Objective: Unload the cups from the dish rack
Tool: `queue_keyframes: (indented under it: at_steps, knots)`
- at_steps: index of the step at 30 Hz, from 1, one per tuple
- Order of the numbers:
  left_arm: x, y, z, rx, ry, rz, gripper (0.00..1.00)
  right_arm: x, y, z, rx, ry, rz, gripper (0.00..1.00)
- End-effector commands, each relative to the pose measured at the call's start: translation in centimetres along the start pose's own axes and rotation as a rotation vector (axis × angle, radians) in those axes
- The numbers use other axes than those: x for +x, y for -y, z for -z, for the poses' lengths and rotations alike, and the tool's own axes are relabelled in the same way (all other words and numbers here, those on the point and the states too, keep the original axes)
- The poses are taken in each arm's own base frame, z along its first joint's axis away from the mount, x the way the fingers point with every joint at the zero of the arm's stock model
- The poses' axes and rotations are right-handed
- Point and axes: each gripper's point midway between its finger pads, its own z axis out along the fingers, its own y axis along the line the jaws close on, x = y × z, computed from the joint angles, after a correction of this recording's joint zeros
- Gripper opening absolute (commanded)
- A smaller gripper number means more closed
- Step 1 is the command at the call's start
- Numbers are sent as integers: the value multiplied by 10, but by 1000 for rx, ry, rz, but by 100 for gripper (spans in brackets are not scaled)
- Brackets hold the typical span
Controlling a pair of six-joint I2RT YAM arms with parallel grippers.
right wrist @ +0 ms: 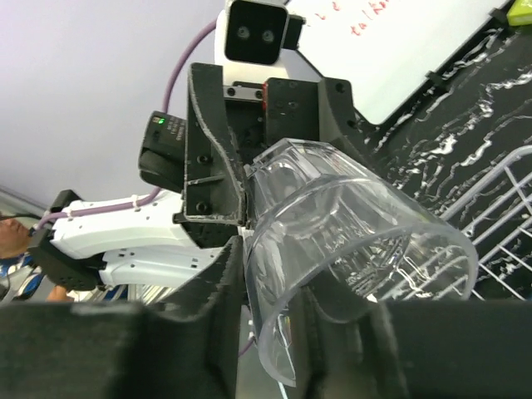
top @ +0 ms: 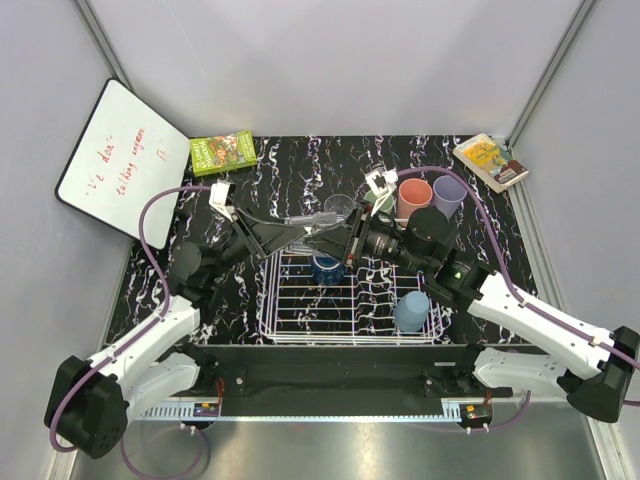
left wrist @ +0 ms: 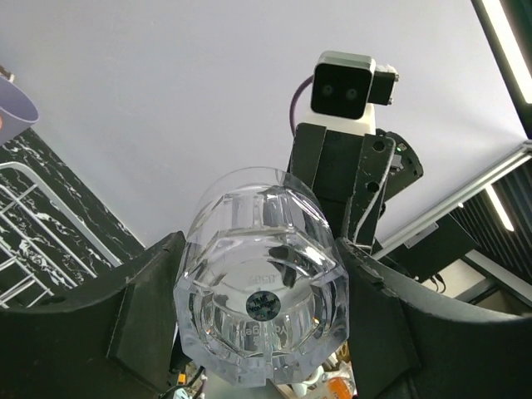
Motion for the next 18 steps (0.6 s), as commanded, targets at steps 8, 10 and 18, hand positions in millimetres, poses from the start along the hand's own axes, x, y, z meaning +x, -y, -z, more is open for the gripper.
queue_keyframes:
  at_steps: [8,10,18]
  knots:
    - [2,15,-1,55,-27,-50,76,-27,-20,30,-18,112,54,0]
    - [3,5,-3,1,-39,-48,97,-29,-17,40,9,120,68,0]
    - [-3,-42,5,-217,-2,-39,99,-53,1,77,166,239,138,0]
